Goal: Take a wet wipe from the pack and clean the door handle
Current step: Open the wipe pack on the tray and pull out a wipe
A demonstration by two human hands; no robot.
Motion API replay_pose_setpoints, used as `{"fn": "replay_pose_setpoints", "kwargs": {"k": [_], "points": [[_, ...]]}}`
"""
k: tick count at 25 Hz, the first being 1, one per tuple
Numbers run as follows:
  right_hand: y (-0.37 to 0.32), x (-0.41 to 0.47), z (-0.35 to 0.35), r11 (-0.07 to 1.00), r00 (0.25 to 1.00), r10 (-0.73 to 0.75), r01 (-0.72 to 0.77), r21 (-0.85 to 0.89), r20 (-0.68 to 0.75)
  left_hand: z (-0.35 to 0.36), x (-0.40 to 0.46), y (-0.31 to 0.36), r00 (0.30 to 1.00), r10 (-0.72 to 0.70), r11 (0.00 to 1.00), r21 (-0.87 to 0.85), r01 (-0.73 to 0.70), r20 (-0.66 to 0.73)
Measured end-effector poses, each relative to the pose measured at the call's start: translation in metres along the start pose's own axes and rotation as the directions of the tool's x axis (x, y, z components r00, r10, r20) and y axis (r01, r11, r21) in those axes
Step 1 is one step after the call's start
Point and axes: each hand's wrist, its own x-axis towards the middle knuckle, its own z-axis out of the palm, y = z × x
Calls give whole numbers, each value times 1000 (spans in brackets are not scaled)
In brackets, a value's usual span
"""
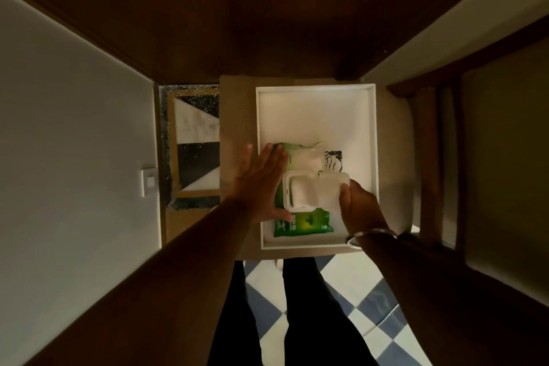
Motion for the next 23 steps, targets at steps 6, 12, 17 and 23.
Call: {"fn": "replay_pose_setpoints", "kwargs": {"k": [6, 12, 17, 23], "points": [[1, -3, -3, 997, 999, 40, -42, 59, 30, -10, -7, 14, 981, 68, 994, -67, -82, -184], [5, -4, 0, 995, 997, 69, -72, 75, 39, -17, 12, 39, 962, 61, 994, -71, -82, -266], [4, -6, 3, 993, 999, 47, -47, 110, -1, -17, 8, 47, 943, 116, 972, -160, -173, -312], [-8, -15, -3, 987, 996, -89, 84, 135, 31, -35, -16, 21, 940, -173, 790, -612, -45, -293]]}}
